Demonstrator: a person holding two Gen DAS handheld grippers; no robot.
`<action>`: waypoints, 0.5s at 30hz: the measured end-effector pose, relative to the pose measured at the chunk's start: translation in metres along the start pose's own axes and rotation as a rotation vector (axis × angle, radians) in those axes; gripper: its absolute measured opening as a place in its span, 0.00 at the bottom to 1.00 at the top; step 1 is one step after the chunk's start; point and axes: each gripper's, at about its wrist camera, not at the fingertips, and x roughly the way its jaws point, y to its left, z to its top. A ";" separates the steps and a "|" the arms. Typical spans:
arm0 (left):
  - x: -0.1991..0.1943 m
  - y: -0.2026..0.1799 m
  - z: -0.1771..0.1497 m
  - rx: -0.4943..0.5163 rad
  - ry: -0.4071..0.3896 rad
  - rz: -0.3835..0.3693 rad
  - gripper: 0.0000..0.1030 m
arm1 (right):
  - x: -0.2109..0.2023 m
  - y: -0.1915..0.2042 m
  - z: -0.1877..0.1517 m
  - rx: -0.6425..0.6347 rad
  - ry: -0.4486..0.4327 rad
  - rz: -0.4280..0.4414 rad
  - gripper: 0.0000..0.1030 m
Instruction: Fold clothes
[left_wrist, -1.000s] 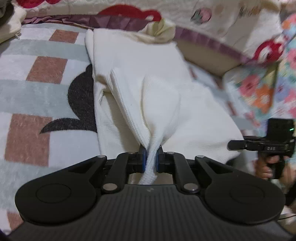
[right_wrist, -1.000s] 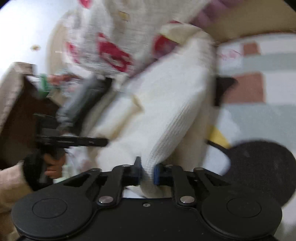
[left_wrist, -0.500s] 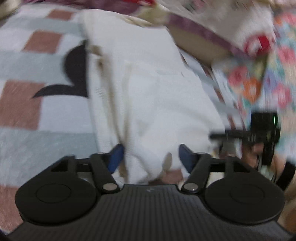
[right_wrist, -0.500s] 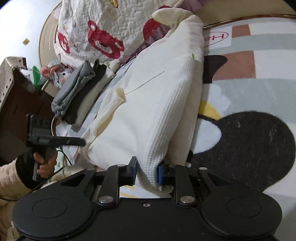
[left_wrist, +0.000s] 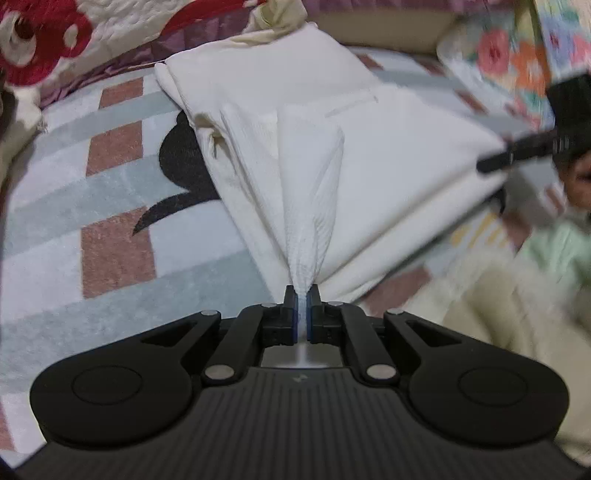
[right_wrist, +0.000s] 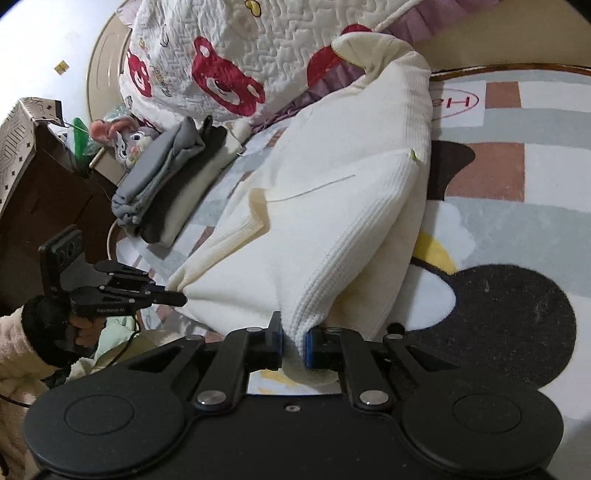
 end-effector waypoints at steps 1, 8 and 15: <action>-0.002 -0.003 -0.001 0.024 -0.005 0.017 0.04 | -0.001 0.000 -0.002 0.006 -0.005 -0.002 0.12; -0.022 -0.015 0.005 0.050 -0.117 -0.078 0.21 | -0.021 0.007 0.021 0.129 -0.112 0.067 0.12; 0.007 -0.036 0.016 0.135 -0.080 -0.078 0.55 | -0.022 0.022 0.061 0.080 -0.109 0.067 0.12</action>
